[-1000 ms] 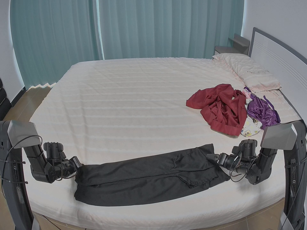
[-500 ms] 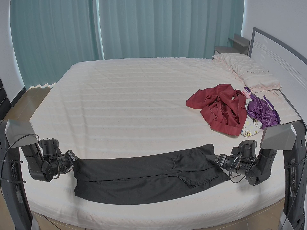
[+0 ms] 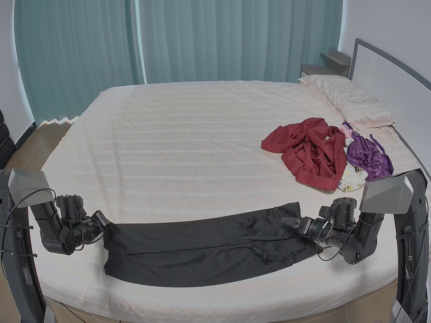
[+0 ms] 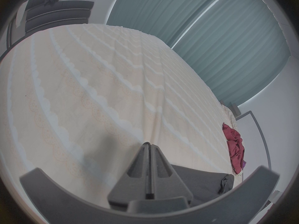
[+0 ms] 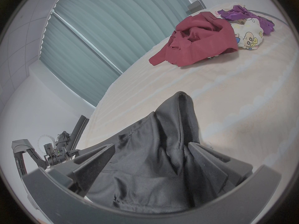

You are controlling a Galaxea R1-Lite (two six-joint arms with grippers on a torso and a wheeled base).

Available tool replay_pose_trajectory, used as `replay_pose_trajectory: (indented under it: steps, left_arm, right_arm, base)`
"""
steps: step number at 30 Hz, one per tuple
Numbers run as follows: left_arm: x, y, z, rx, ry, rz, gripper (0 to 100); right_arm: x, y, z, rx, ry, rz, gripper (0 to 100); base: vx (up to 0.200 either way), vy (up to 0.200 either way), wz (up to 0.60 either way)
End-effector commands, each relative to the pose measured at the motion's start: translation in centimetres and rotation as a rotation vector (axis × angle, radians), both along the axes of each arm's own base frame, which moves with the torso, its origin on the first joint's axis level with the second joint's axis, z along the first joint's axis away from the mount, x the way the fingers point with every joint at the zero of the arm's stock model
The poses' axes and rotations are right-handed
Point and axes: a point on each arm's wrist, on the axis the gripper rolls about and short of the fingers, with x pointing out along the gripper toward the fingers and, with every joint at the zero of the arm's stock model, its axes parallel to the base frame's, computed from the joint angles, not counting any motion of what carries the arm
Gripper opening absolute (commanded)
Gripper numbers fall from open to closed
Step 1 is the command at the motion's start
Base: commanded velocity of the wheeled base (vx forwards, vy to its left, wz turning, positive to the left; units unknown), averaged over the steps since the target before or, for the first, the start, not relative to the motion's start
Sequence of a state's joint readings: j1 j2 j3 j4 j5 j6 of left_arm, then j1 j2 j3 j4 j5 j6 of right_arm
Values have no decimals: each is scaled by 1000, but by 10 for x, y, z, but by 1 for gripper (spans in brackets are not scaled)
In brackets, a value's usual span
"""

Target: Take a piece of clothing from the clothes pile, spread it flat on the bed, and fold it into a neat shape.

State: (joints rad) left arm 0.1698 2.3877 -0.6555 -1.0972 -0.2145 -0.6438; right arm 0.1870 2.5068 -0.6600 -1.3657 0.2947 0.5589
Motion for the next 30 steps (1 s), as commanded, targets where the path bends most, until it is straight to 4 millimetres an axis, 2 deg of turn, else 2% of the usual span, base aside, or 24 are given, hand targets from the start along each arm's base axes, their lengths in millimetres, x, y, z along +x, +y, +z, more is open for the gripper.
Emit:
replay_pose_trajectory:
  steps: [1,8,9,19,30]
  left_arm:
    - [0,0,-1,-1,2,1,0]
    - [0,0,-1,-1,2,1,0]
    - [0,0,-1,-1,2,1,0]
    - [0,0,-1,-1,2,1,0]
    - [0,0,-1,0,3,0,0]
  right_arm:
    - [8,2,-5,0,-6,2,100]
    - [10,0,-8,-6,20,0,100]
    - [10,0,-9,-7,26,0,0]
    - [13,-12,-9,-9,26,-36,0]
    - [12,-14,-10,-11,29,-41,0]
  base:
    - [0,0,0]
    - [0,0,0]
    - [0,0,0]
    - [0,0,0]
    - [0,0,0]
